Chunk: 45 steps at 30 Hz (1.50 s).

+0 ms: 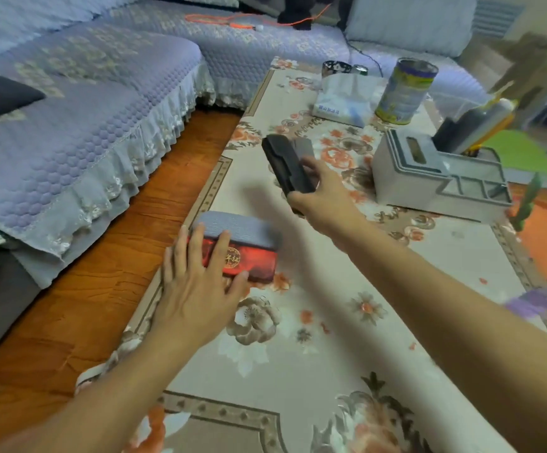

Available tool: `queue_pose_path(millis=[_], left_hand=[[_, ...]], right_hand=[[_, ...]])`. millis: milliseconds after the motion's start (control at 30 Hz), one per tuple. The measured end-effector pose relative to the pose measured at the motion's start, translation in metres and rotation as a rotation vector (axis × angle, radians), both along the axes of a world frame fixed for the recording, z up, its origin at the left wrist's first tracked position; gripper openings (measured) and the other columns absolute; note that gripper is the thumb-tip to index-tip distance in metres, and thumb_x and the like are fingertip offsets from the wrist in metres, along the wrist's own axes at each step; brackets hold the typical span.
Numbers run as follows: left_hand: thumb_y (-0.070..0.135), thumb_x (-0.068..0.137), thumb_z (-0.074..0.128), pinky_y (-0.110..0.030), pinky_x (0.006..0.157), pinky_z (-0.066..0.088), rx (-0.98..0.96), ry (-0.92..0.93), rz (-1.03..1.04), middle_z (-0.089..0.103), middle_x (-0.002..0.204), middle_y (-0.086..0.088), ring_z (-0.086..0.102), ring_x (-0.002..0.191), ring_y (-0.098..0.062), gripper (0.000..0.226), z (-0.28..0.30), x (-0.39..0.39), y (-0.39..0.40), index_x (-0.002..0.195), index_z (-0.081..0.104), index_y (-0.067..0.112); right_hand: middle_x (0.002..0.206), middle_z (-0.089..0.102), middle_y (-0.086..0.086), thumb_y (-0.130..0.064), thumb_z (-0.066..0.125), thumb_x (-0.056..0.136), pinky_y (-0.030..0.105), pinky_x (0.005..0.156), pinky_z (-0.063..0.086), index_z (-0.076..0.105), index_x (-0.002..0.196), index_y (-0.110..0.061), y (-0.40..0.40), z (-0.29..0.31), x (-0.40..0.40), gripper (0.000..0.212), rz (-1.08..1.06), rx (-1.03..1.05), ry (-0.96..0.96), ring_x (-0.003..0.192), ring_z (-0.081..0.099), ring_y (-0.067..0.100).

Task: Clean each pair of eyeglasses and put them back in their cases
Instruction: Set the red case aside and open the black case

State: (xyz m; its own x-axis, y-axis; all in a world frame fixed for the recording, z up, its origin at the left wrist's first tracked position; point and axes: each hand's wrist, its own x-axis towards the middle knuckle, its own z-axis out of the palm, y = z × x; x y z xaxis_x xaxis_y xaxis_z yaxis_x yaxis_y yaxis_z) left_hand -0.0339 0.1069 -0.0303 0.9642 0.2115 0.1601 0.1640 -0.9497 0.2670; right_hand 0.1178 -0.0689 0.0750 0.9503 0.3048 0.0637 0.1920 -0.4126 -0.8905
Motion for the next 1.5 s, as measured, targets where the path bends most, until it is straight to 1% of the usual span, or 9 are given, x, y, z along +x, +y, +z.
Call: queue_pose_path(millis=[200,333,433,633,967,1133,1267,1367,1500], left_hand=[[0.039,0.095,0.064,-0.059,0.12,0.027,-0.269,-0.236,0.0,0.026,0.159,-0.009,0.02,0.149,-0.03,0.068,0.021,-0.035,-0.04,0.154,0.033,0.025],[0.056,0.083,0.073,-0.034,0.116,0.034,-0.659,0.228,-0.403,0.028,0.158,0.02,0.031,0.143,-0.003,0.085,0.039,-0.069,-0.113,0.15,0.022,0.059],[0.061,0.084,0.073,-0.039,0.121,0.029,-0.502,0.372,-0.591,0.023,0.161,0.019,0.022,0.148,-0.005,0.093,0.029,-0.079,-0.147,0.15,0.007,0.064],[0.055,0.081,0.078,-0.038,0.113,0.039,-0.507,0.243,-0.504,0.044,0.132,0.02,0.042,0.129,-0.008,0.09,0.03,-0.074,-0.154,0.153,0.024,0.05],[0.05,0.08,0.081,-0.039,0.114,0.037,-0.444,0.174,-0.383,0.041,0.135,0.02,0.036,0.134,-0.01,0.097,0.042,-0.08,-0.135,0.153,0.017,0.051],[0.043,0.073,0.089,-0.043,0.117,0.035,-0.506,0.243,-0.283,0.039,0.133,0.013,0.035,0.136,-0.012,0.124,0.041,-0.082,-0.133,0.148,-0.007,0.065],[0.045,0.074,0.087,-0.045,0.117,0.034,-0.497,0.286,-0.253,0.042,0.135,0.01,0.033,0.135,-0.014,0.128,0.039,-0.075,-0.139,0.148,-0.015,0.063],[0.049,0.077,0.083,-0.038,0.116,0.03,-0.416,0.323,-0.31,0.038,0.146,0.015,0.021,0.139,-0.008,0.119,0.044,-0.069,-0.139,0.155,-0.007,0.052],[0.055,0.081,0.077,-0.036,0.118,0.023,-0.323,0.377,-0.341,0.029,0.157,0.015,0.016,0.142,-0.009,0.115,0.046,-0.064,-0.14,0.159,-0.007,0.044]], right_hand=[[0.144,0.037,-0.022,-0.015,0.073,0.085,0.016,0.105,0.038,0.039,0.146,-0.041,-0.199,-0.035,-0.177,0.075,0.283,-0.255,-0.114,0.135,0.042,0.005],[0.153,0.035,-0.014,-0.03,0.073,0.09,0.023,0.112,0.034,0.035,0.153,-0.029,-0.258,-0.055,-0.213,0.073,0.434,-0.342,-0.109,0.141,0.039,0.01],[0.152,0.038,-0.017,-0.032,0.073,0.092,0.02,0.111,0.033,0.034,0.153,-0.029,-0.273,-0.058,-0.216,0.073,0.458,-0.352,-0.116,0.137,0.04,0.002],[0.124,0.041,-0.016,-0.051,0.075,0.083,0.029,0.102,0.045,0.052,0.138,-0.033,-0.293,-0.05,-0.209,0.063,0.27,-0.549,-0.207,0.113,0.045,0.003],[0.119,0.057,-0.021,-0.058,0.062,0.091,0.025,0.09,0.052,0.062,0.123,-0.033,-0.261,-0.053,-0.197,0.041,0.243,-0.436,-0.248,0.108,0.057,0.001],[0.085,0.07,-0.006,-0.031,0.057,0.1,0.021,0.063,0.056,0.067,0.103,-0.021,-0.237,-0.043,-0.169,0.015,-0.114,-0.081,-0.075,0.069,0.069,0.01],[0.102,0.067,0.001,-0.016,0.059,0.099,0.036,0.073,0.061,0.059,0.118,-0.017,-0.24,-0.057,-0.143,0.019,-0.383,-0.13,0.179,0.077,0.071,0.013],[0.086,0.062,-0.009,-0.012,0.065,0.091,0.019,0.067,0.042,0.067,0.098,-0.023,-0.249,-0.042,-0.145,0.013,-0.215,-0.407,-0.107,0.073,0.057,0.003],[0.093,0.056,-0.013,-0.03,0.066,0.093,0.014,0.068,0.038,0.071,0.098,-0.035,-0.244,-0.026,-0.166,0.009,0.172,-0.617,0.031,0.081,0.055,0.002]])
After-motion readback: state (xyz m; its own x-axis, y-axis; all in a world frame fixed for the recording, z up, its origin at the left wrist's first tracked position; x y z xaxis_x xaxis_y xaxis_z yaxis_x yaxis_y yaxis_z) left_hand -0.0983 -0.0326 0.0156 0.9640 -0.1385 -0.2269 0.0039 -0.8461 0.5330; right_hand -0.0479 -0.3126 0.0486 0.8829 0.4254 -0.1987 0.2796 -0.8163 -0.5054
